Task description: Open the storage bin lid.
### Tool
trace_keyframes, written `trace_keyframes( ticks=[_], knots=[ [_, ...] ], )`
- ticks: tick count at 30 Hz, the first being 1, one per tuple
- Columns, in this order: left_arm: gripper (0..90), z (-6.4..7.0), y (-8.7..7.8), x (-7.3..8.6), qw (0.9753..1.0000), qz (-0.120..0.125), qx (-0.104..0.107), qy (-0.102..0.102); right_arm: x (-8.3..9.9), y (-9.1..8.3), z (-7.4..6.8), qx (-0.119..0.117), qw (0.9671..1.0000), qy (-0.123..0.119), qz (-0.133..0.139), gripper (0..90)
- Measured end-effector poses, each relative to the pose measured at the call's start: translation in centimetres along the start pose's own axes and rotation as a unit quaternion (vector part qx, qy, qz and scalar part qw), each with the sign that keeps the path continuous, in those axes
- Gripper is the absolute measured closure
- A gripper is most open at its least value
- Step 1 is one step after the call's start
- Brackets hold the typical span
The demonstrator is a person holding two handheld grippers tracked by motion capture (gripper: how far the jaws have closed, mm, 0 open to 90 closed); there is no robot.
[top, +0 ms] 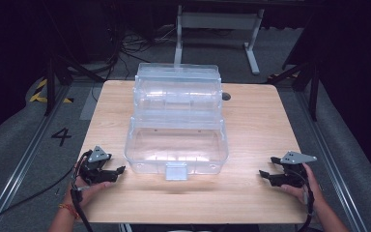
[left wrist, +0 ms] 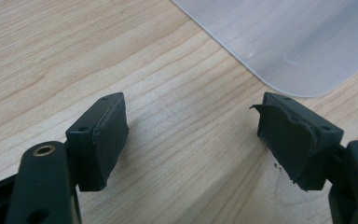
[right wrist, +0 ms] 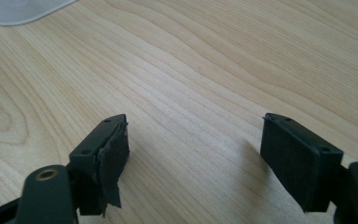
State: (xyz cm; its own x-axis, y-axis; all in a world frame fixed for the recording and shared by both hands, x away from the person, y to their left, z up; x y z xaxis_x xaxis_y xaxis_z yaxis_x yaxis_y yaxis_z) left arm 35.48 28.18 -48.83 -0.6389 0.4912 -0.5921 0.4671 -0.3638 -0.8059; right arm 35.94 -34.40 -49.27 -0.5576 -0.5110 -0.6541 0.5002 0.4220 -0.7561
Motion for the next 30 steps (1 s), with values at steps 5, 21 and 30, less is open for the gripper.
trace_keyframes(
  ticks=[5, 21, 30],
  knots=[
    [24.8, 0.02, -0.02, 0.02, 1.0, 0.001, 0.001, 0.0, -0.11, 0.18, 0.31, -0.002, 0.9999, 0.013, -0.006, 20.4],
    [24.0, 0.06, -0.15, 0.14, 1.0, -0.003, -0.006, -0.007, -0.19, 0.26, 0.33, -0.003, 0.9998, 0.016, -0.007, 19.4],
    [19.3, -0.2, 0.03, -0.1, 0.9999, -0.008, -0.005, -0.007, -0.18, 0.26, 0.39, 0.002, 0.9998, 0.019, -0.009, 17.9]
  ],
)
Point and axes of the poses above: each handheld gripper's, and its own axes: y roughly forward along the jaws, x roughly out of its underside, z roughly to its right, the point moved 1 cm from there along y, roughly forward along the jaws, and after that the axes turned 8 degrees about -z, right-handed, at the moved point
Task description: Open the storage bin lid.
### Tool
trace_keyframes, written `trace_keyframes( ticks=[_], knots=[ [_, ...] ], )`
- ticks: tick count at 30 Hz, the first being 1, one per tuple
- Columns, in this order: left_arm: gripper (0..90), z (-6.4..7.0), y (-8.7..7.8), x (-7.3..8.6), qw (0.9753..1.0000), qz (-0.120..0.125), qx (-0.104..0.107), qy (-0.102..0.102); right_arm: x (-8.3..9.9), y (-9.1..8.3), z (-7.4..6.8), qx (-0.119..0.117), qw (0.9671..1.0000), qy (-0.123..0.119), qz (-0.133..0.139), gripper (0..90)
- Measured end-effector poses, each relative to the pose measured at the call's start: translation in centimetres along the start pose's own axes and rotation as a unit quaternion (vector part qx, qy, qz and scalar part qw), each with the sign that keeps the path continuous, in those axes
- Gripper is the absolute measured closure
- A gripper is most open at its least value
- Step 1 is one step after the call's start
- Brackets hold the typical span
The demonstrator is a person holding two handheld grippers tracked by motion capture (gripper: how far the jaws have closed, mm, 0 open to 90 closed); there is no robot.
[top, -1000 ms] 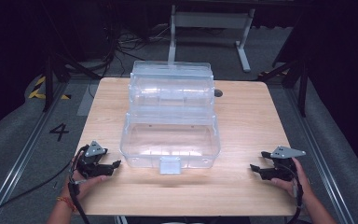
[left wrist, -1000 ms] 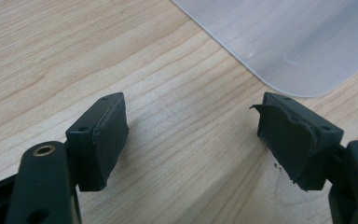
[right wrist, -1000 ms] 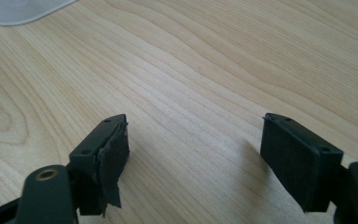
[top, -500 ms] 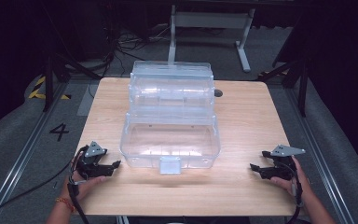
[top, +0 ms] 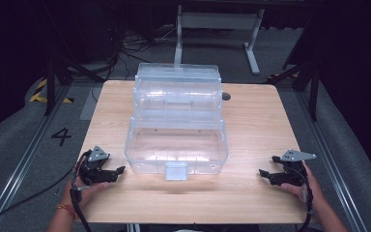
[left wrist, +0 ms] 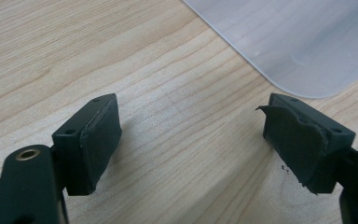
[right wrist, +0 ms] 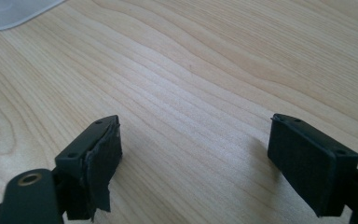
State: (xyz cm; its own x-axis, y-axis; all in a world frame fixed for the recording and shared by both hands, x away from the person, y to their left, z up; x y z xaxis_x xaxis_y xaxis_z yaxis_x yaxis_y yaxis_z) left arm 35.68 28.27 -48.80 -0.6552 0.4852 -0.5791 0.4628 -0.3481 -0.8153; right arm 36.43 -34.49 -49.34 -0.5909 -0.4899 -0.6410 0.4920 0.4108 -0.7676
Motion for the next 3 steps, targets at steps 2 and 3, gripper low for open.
trace_keyframes(
  ticks=[2, 3],
  knots=[
    [19.0, 0.02, 0.03, -0.01, 1.0, 0.0, 0.002, -0.003, 0.01, -0.01, 0.01, 0.002, 1.0, 0.002, 0.0, 17.5],
    [18.5, 0.02, 0.03, -0.01, 1.0, 0.0, 0.002, -0.003, 0.01, 0.0, 0.01, 0.002, 1.0, 0.003, 0.0, 17.5]
  ],
)
Point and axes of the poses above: each handheld gripper's, and its own axes: y roughly forward along the jaws, x roughly out of its underside, z roughly to its right, the point moved 1 cm from there along y, roughly forward along the jaws, and after that the axes turned 8 degrees about -z, right-handed, at the moved point
